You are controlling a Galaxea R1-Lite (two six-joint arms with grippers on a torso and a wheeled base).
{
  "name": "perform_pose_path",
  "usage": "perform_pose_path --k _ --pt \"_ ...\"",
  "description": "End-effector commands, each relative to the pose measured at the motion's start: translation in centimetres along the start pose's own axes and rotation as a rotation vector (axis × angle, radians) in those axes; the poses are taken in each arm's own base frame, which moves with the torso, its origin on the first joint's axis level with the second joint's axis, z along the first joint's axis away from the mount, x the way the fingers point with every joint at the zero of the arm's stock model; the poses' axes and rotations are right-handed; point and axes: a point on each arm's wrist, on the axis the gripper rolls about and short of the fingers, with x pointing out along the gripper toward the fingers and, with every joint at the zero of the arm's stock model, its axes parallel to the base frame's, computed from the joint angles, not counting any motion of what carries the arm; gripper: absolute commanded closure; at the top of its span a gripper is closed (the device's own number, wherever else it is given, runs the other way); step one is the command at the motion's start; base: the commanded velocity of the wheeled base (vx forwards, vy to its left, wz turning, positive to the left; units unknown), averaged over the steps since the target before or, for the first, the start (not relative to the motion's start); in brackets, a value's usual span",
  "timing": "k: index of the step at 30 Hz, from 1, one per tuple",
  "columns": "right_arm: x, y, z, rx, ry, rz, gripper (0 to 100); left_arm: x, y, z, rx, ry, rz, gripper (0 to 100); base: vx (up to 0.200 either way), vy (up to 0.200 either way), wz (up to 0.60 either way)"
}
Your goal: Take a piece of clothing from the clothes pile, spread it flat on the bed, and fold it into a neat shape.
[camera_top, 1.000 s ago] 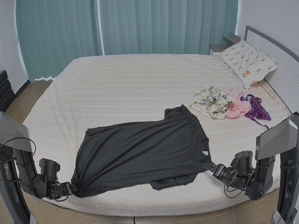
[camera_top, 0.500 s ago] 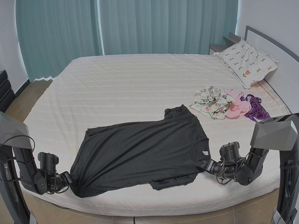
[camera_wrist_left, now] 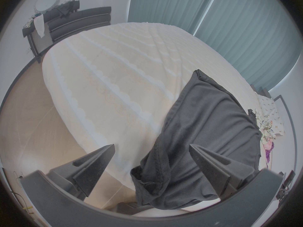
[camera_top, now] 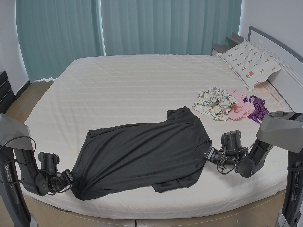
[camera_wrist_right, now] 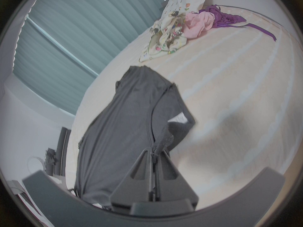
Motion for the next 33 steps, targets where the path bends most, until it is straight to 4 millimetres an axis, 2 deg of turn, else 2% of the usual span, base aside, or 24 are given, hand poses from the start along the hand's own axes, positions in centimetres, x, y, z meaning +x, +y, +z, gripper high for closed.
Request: perform_pose_path --k 1,6,8,16,17,21,27,28,29,31,33 --pt "-0.4 0.9 2.7 0.051 -0.084 0.046 100 0.3 0.1 -0.3 -0.006 0.029 -0.018 0 0.000 0.000 0.00" --pt "0.6 0.8 3.8 0.085 -0.115 0.061 100 0.6 0.1 -0.4 -0.021 0.035 -0.016 0 0.000 0.000 0.00" --pt "2.3 0.7 3.6 0.081 -0.114 0.055 100 0.6 0.0 -0.3 -0.040 0.029 -0.023 0 0.000 0.000 0.00" --pt "5.7 1.6 4.0 0.073 -0.149 0.090 100 1.2 -0.1 -0.4 -0.064 -0.001 -0.049 0 0.000 0.000 0.00" --pt "5.9 1.6 4.0 0.073 -0.151 0.092 0 1.2 -0.1 -0.5 -0.066 -0.003 -0.051 0 0.000 0.000 0.00" --pt "5.6 1.5 3.8 0.069 -0.142 0.084 0 1.2 -0.2 -0.5 -0.074 -0.015 -0.061 0 0.000 0.000 0.00" --pt "2.6 1.3 5.8 0.074 -0.183 0.080 0 1.0 -0.6 -1.2 -0.047 0.000 -0.059 0 0.000 0.000 0.00" --pt "2.6 1.3 5.8 0.074 -0.183 0.080 0 1.0 -0.6 -1.2 -0.047 0.000 -0.059 0 0.000 0.000 0.00" --pt "1.4 1.4 5.6 0.065 -0.170 0.074 0 1.0 -0.7 -1.4 -0.040 -0.003 -0.054 0 0.000 0.000 0.00" --pt "0.8 1.5 5.2 0.060 -0.154 0.074 0 1.1 -0.7 -1.4 -0.036 -0.007 -0.049 0 0.000 0.000 0.00" --pt "-0.5 1.9 3.4 0.035 -0.097 0.072 0 1.1 -0.8 -1.5 -0.035 -0.006 -0.048 0 0.000 0.000 0.00"
